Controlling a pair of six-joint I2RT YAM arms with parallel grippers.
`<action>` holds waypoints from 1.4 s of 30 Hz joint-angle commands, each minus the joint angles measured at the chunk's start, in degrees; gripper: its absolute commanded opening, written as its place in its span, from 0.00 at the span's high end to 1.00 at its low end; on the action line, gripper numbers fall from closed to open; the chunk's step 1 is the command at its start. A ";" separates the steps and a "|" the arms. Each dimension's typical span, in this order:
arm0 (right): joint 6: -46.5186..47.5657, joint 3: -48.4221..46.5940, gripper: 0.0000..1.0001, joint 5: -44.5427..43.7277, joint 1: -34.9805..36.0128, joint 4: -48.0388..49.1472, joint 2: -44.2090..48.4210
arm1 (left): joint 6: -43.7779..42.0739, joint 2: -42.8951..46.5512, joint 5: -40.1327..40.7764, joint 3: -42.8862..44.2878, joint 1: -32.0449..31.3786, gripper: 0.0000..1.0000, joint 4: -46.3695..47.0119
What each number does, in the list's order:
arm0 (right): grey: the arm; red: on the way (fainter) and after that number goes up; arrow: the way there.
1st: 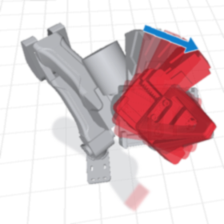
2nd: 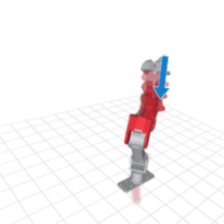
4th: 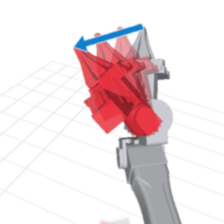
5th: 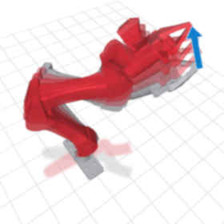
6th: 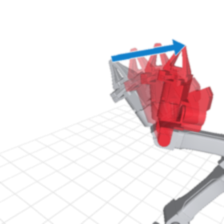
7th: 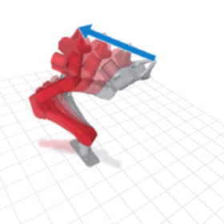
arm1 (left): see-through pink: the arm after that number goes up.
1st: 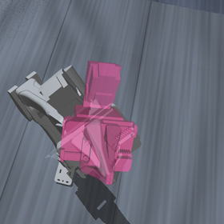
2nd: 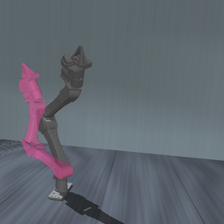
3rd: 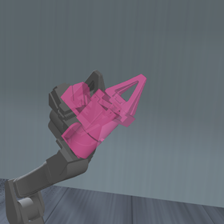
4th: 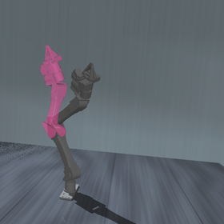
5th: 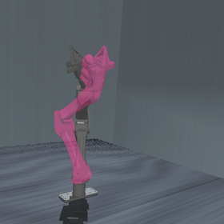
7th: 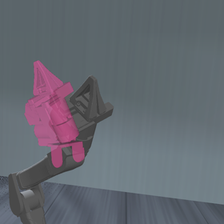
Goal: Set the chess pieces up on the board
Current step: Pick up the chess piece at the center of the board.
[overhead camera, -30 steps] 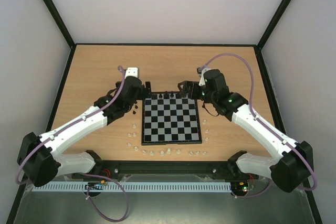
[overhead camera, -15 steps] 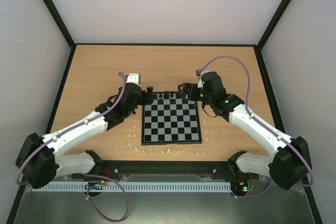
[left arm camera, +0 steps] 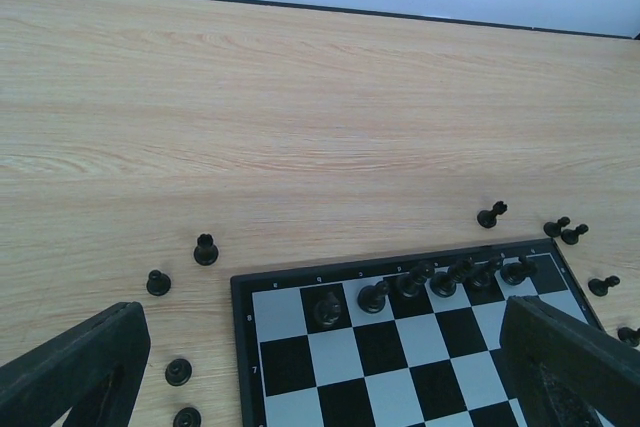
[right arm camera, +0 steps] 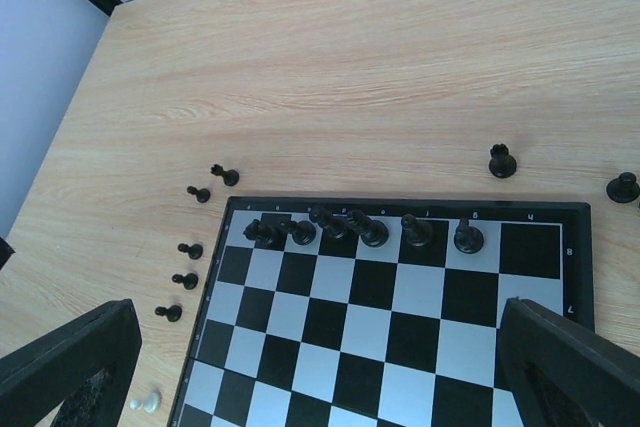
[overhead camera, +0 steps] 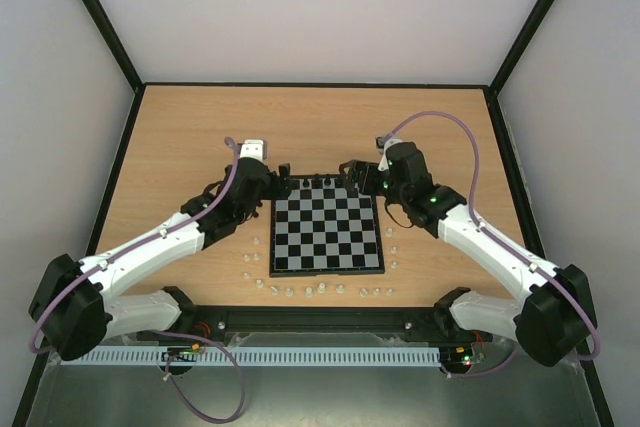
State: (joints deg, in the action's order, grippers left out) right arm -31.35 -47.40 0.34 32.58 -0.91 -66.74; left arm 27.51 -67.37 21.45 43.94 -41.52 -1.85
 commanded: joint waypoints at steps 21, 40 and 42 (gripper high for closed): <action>-1.83 2.68 0.01 -3.25 -0.23 4.57 1.25 | 1.86 3.04 6.61 -1.20 -1.26 0.01 0.79; -1.12 0.83 0.01 -4.28 -0.23 2.02 0.79 | 5.22 -0.08 14.85 13.07 -4.10 0.01 -13.46; -1.01 0.61 0.01 -4.05 -0.23 1.85 0.32 | 4.39 -1.22 14.64 13.48 -4.10 0.01 -13.01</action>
State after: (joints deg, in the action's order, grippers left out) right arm -32.58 -45.41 -3.11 32.58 2.37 -66.81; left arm 33.41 -65.91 34.68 55.61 -45.36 -13.28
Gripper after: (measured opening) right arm 0.986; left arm 0.988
